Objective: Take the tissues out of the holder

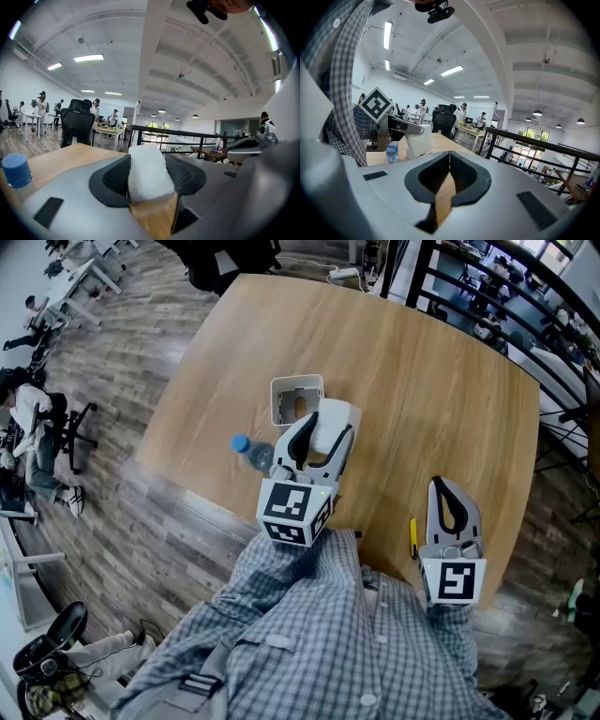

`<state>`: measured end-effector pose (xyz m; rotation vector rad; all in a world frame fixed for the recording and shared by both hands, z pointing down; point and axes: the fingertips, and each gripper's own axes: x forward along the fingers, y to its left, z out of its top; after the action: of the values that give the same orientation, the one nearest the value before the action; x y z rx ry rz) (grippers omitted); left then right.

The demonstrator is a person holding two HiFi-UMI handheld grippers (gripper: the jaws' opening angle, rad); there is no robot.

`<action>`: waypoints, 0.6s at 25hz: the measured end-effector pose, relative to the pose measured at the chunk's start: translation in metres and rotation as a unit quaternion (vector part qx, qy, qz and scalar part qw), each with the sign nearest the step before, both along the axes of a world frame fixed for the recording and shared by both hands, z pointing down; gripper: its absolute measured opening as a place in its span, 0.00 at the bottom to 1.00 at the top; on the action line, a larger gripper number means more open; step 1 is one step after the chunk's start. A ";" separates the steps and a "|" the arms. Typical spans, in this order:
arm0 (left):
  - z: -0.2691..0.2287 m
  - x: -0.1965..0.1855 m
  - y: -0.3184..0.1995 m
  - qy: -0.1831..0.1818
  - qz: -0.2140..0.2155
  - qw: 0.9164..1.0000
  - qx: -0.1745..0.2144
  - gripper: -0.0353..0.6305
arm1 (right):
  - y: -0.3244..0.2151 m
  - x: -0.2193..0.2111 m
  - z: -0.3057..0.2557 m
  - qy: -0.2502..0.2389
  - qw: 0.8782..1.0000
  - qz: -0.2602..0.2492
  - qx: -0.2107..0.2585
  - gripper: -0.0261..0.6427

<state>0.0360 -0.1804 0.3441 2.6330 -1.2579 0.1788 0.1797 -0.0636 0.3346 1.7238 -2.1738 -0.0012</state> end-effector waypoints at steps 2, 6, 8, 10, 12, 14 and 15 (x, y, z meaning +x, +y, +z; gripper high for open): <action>0.000 -0.001 -0.001 0.000 0.001 1.000 0.000 0.41 | -0.001 0.000 0.001 0.001 1.000 0.000 -0.003 0.06; 0.001 -0.003 -0.001 -0.001 0.001 1.000 0.000 0.41 | 0.000 -0.003 0.000 -0.004 1.000 -0.001 0.003 0.06; 0.002 -0.004 0.000 -0.001 0.001 1.000 -0.001 0.41 | 0.000 -0.005 -0.002 -0.005 1.000 0.000 0.007 0.06; 0.003 -0.005 0.001 -0.002 0.002 1.000 -0.001 0.41 | 0.002 -0.005 0.004 0.005 1.000 -0.001 -0.006 0.06; 0.004 -0.006 0.001 -0.003 0.004 1.000 -0.002 0.41 | 0.003 -0.006 0.006 0.008 1.000 -0.003 -0.009 0.06; 0.005 -0.006 0.001 -0.004 0.005 1.000 -0.002 0.41 | 0.002 -0.008 0.006 0.007 1.000 -0.003 -0.007 0.06; 0.005 -0.006 0.001 -0.004 0.005 1.000 -0.002 0.41 | 0.001 -0.009 0.004 0.005 1.000 -0.004 -0.003 0.06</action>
<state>0.0299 -0.1797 0.3492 2.6377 -1.2444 0.1935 0.1710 -0.0628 0.3388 1.7087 -2.1708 -0.0038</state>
